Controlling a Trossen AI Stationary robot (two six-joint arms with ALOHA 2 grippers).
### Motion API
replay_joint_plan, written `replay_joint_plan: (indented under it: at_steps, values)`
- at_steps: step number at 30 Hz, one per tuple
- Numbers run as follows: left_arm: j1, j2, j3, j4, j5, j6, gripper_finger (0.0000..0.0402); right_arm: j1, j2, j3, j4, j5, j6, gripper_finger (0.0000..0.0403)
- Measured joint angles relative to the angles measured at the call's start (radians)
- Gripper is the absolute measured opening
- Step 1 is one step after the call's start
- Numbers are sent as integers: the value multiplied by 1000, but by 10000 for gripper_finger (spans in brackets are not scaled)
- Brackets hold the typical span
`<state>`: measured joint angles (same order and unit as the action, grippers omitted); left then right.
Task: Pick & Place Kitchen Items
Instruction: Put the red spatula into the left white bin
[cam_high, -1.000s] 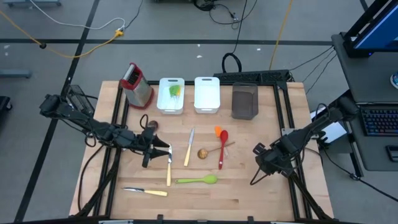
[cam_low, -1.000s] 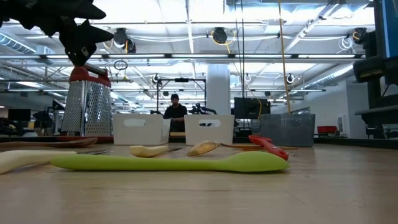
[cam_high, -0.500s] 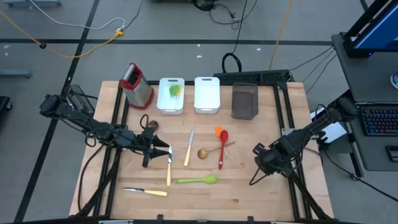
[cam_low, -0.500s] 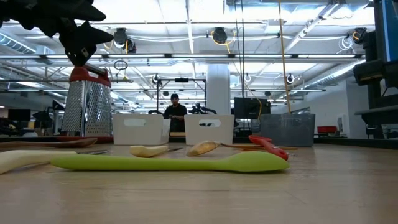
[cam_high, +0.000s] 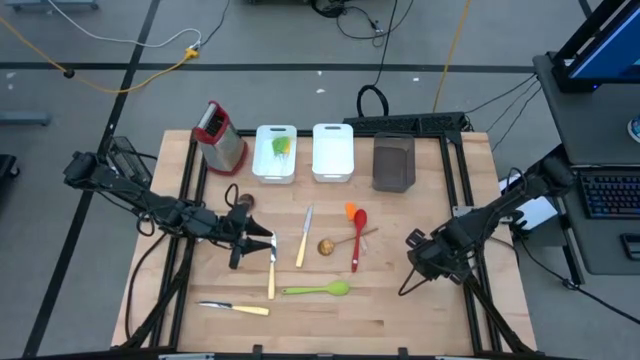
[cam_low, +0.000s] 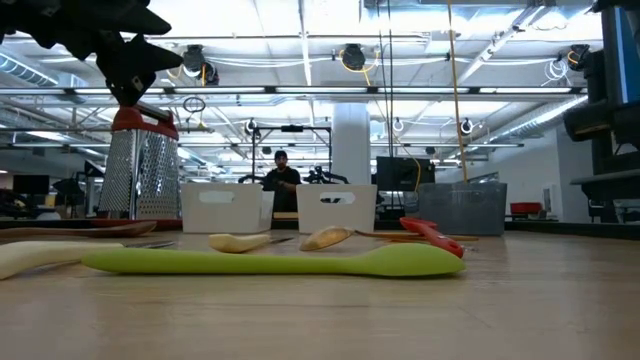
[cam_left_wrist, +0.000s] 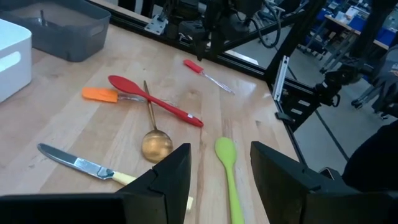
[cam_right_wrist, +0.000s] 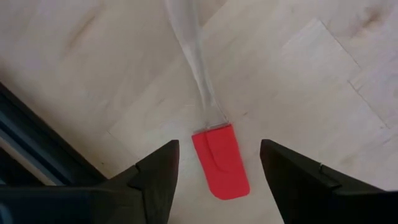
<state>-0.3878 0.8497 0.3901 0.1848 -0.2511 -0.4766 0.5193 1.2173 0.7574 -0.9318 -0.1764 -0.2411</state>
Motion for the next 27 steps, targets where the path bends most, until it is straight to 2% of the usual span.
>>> replay_joint_plan:
  at_steps: [10,27]
  values:
    - [0,0,0,4,-21,0,168,-19,97,0,0,-7,-6,222]
    - [-1,0,0,0,-21,3,168,-14,125,0,-1,-8,-7,222]
